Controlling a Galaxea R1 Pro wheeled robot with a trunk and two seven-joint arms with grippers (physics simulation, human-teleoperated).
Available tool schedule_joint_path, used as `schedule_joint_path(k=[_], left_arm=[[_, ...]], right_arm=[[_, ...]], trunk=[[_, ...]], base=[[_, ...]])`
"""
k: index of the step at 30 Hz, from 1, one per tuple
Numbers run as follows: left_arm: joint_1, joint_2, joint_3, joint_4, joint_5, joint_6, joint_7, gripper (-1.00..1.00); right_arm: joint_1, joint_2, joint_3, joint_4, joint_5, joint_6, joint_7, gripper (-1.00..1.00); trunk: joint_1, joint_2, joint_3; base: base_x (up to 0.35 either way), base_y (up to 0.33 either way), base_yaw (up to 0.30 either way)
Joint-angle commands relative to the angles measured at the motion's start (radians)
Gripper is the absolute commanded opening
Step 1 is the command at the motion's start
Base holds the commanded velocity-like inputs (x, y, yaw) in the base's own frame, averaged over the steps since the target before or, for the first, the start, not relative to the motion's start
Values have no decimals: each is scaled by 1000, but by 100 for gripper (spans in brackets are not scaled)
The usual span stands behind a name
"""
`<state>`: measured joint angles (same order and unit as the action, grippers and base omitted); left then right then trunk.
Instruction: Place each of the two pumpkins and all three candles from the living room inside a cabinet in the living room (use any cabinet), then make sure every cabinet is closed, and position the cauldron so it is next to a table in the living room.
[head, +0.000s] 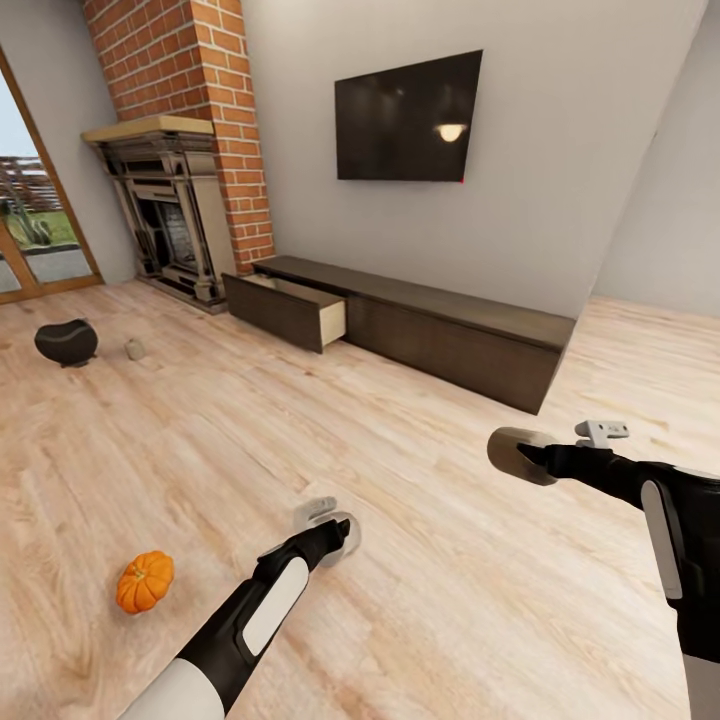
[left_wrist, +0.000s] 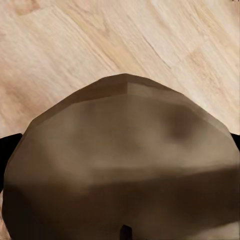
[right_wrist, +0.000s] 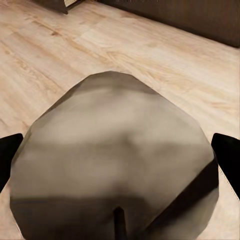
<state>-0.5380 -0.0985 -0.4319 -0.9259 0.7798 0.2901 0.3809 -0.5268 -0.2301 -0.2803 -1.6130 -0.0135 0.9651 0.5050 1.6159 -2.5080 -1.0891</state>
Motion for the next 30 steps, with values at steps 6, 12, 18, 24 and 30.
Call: schedule_joint_path(k=[6, 12, 18, 24, 30], left_arm=[[-1, 0, -2, 2, 10, 1, 7, -100], [-2, 0, -2, 4, 12, 2, 7, -100], [-2, 1, -2, 4, 11, 3, 7, -100], [-1, 1, -2, 4, 9, 5, 7, -100], [-1, 1, -5, 3, 9, 7, 6, -100]], right_arm=[[-1, 0, -1, -1, -5, 6, 3, -100], [-1, 0, 0, -1, -6, 6, 3, -100], [0, 0, -1, -1, -6, 5, 4, -100], [1, 0, -3, -1, -5, 5, 4, -100], [1, 0, -5, -1, -6, 6, 6, -100]], trunk=[[0, 0, -1], [0, 0, -1], [0, 0, -1], [0, 0, -1], [0, 0, -1]], base=[[329, -84, 0], [331, -72, 0], [332, -34, 0], [333, -6, 0], [335, -1, 0]])
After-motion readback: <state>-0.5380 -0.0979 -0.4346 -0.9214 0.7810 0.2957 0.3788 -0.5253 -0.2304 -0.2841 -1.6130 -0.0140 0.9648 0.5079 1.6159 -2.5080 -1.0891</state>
